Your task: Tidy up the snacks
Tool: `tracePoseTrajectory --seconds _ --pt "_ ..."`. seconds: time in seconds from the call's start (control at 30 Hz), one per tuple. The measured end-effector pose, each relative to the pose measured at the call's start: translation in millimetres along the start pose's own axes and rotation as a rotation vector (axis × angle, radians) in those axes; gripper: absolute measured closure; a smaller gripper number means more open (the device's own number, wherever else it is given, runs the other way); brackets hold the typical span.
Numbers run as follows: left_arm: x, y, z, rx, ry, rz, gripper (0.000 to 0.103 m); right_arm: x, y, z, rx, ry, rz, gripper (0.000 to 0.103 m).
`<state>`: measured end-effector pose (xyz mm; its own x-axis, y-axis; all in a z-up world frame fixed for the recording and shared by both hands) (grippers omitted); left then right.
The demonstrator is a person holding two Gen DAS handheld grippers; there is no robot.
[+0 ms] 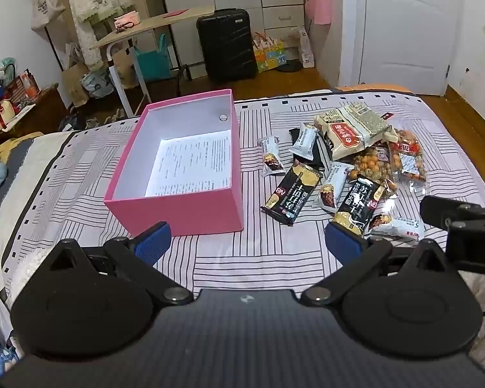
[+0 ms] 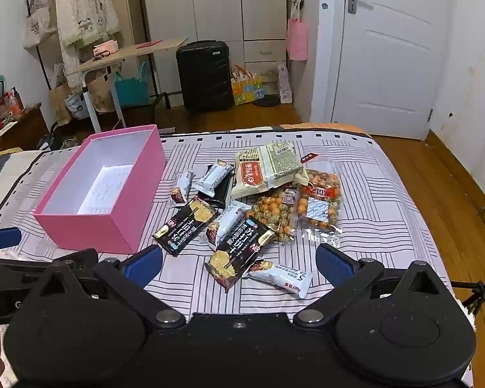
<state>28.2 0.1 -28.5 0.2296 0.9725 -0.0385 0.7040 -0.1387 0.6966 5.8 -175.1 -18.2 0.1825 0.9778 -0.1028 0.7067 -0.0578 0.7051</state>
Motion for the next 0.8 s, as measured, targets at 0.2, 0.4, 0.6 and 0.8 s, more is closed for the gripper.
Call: tracePoseTrajectory --seconds 0.2,0.4,0.6,0.8 --pt "-0.1 -0.7 2.9 0.008 -0.004 0.006 0.0 0.5 -0.8 1.2 -0.005 0.001 0.006 0.001" --pt "0.0 -6.0 15.2 0.012 -0.014 -0.024 0.0 -0.2 -2.6 -1.0 -0.03 -0.011 -0.005 0.001" --pt "4.4 -5.5 6.1 0.004 -0.012 -0.035 0.0 -3.5 -1.3 -4.7 -0.054 -0.016 -0.008 0.001" --pt "4.6 -7.2 4.3 0.005 -0.028 -0.047 0.0 -8.9 -1.8 -4.6 -0.071 -0.025 0.001 0.001"
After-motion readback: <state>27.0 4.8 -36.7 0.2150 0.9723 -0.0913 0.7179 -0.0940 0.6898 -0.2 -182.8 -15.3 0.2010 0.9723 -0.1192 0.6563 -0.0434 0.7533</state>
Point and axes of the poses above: each gripper's, at about its wrist camera, not at the fingertips, and z roughly the way its jaws point, x to its left, y to its top, the point moved 4 cm from there along z, roughly the way its jaws point, and after that the axes turned 11 degrees about -y, right-handed, at the moved point
